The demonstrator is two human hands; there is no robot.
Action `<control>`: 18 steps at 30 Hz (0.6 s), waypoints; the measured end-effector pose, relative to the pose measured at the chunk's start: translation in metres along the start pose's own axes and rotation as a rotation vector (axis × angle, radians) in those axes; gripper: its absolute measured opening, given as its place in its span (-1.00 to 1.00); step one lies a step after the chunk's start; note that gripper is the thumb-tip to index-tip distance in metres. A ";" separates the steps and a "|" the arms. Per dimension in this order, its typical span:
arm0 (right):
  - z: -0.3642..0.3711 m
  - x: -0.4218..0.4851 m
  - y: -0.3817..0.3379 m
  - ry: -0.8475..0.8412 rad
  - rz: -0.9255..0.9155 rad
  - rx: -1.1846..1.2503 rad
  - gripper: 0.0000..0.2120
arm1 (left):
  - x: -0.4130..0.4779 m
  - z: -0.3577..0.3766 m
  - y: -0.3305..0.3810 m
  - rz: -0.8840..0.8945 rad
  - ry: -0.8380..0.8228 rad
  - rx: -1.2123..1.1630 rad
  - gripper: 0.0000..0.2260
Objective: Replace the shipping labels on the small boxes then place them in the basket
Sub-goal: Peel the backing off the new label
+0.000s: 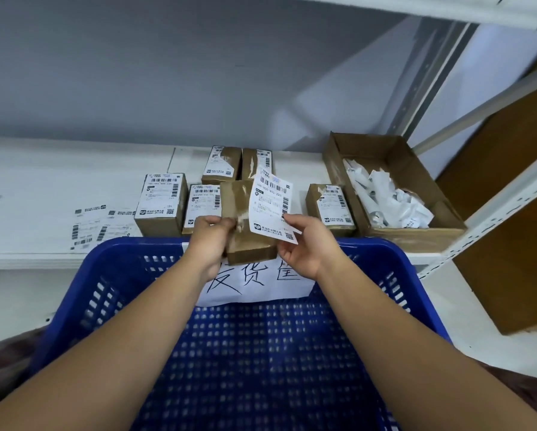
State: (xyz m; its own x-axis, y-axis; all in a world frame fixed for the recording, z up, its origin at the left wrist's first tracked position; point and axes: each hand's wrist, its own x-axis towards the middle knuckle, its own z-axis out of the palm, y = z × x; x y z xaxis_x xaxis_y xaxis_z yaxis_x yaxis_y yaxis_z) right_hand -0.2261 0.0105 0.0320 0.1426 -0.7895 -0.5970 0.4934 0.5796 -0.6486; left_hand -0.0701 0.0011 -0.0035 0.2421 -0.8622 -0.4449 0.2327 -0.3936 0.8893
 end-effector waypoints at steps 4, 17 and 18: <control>-0.005 -0.036 -0.012 -0.013 -0.018 -0.079 -0.90 | -0.039 -0.015 0.020 -0.053 -0.176 -0.045 -0.50; -0.012 -0.135 0.010 -0.115 -0.081 -0.213 -0.86 | -0.167 -0.053 0.031 0.089 -0.475 0.099 -0.13; -0.013 -0.137 0.011 -0.108 -0.096 -0.218 -0.86 | -0.169 -0.053 0.031 0.093 -0.478 0.090 -0.13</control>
State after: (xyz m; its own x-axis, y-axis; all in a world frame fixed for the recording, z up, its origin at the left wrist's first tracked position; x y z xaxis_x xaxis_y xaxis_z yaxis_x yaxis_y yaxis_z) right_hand -0.2515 0.1275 0.1004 0.2004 -0.8529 -0.4820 0.3142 0.5220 -0.7930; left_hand -0.0541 0.1514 0.0934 -0.2061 -0.9365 -0.2837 0.1435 -0.3157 0.9379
